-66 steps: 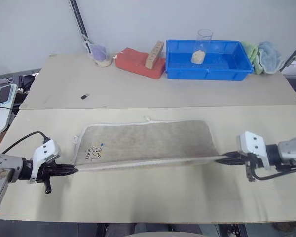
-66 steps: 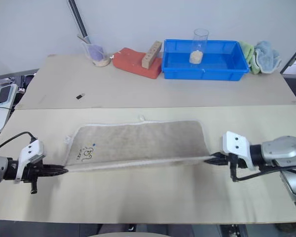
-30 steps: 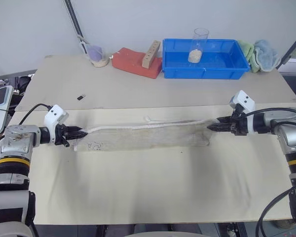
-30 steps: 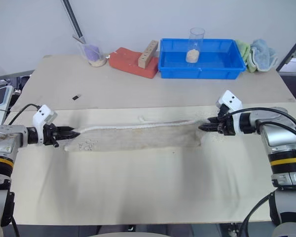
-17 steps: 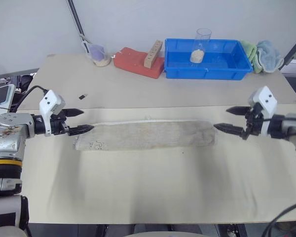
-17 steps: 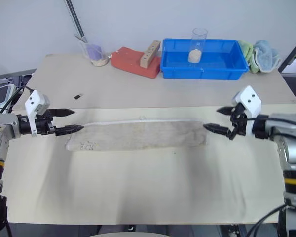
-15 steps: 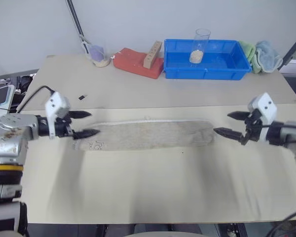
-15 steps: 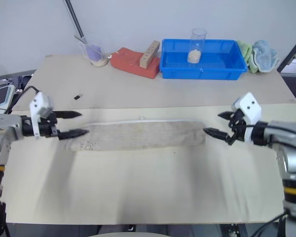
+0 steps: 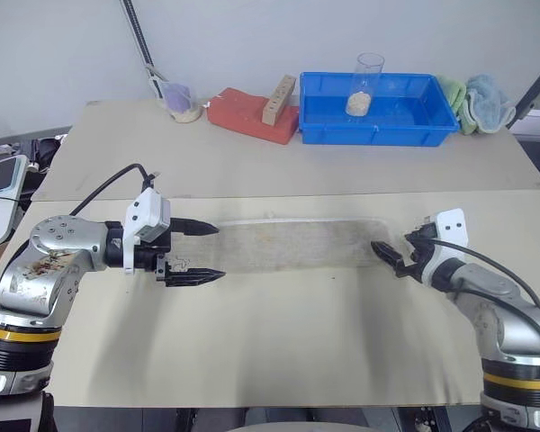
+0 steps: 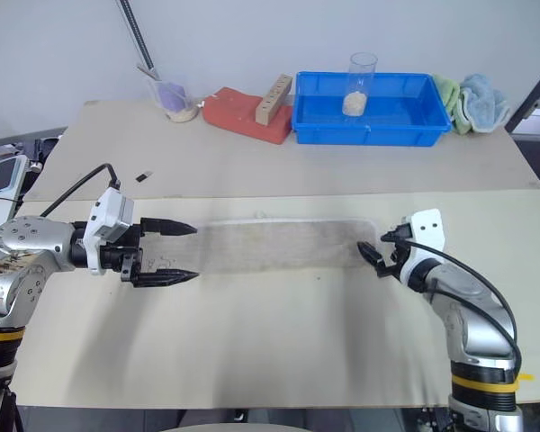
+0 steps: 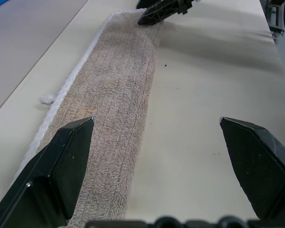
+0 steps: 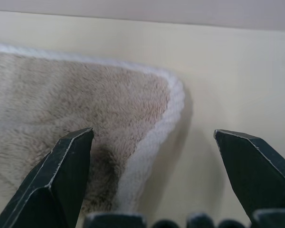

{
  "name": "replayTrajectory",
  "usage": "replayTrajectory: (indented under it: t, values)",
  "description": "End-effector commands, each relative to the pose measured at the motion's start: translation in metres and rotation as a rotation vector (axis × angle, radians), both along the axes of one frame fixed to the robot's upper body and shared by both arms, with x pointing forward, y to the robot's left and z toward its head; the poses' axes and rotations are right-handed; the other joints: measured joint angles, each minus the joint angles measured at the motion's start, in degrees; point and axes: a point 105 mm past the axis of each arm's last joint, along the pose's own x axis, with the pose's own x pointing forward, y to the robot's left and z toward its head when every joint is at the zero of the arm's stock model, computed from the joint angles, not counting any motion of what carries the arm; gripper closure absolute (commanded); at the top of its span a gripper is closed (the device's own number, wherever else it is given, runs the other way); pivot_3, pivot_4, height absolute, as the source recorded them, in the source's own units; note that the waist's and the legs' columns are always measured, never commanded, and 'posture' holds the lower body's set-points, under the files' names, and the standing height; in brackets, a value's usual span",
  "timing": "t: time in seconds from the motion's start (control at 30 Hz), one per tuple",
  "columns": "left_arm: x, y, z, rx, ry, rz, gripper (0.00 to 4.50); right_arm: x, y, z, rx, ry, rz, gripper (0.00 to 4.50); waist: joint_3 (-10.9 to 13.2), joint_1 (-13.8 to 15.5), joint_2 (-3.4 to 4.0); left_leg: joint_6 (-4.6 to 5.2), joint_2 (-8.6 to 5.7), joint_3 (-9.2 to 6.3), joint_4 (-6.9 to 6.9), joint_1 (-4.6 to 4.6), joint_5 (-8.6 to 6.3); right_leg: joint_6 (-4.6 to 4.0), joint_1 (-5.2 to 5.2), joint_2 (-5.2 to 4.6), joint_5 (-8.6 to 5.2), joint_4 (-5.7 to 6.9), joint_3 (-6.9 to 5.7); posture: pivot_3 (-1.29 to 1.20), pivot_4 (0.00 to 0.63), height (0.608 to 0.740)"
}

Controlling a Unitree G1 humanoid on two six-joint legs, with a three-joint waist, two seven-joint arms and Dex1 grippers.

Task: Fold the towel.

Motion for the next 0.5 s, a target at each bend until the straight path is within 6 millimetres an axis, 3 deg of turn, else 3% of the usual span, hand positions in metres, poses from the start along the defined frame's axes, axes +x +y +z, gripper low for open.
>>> replayTrajectory:
  t: [0.03,0.07,0.4,0.47,0.5]
  values:
    - [-0.001,0.0,0.009,-0.01,-0.045,-0.008,0.0,0.001,0.0,0.0,-0.019,-0.005,-0.033,0.02,0.0,-0.05,0.0,0.0,0.0,0.01,0.0,0.01,0.0,0.0,0.0,0.01,0.0,0.0,0.0,0.0,0.15,0.74]
    - [-0.001,0.0,0.009,-0.008,-0.047,-0.007,0.0,0.002,0.0,-0.001,-0.02,-0.001,-0.036,0.53,0.0,-0.06,0.0,0.0,0.01,0.0,0.0,0.01,0.0,0.0,0.0,0.01,0.0,0.0,0.0,0.0,0.15,0.74]
    - [0.0,0.01,0.005,-0.008,-0.063,0.049,0.0,0.002,0.01,0.001,0.003,0.013,-0.011,3.94,-0.01,-0.16,-0.01,0.0,0.05,0.02,-0.02,0.05,0.0,0.0,0.01,0.04,0.0,0.0,-0.02,0.0,0.15,0.74]
    - [0.001,0.015,0.005,-0.008,-0.065,0.076,0.0,0.002,0.009,0.007,0.014,-0.004,-0.01,4.49,-0.01,-0.14,-0.01,0.0,0.04,0.01,-0.02,0.05,0.0,0.0,0.01,0.03,0.0,-0.01,-0.01,0.0,0.15,0.74]
    - [0.001,0.017,0.004,-0.006,-0.067,0.09,0.0,0.001,0.009,0.011,0.029,-0.012,-0.006,4.49,-0.01,-0.14,-0.01,0.0,0.04,0.0,-0.02,0.05,0.0,0.0,0.01,0.03,0.0,-0.02,-0.01,0.0,0.15,0.74]
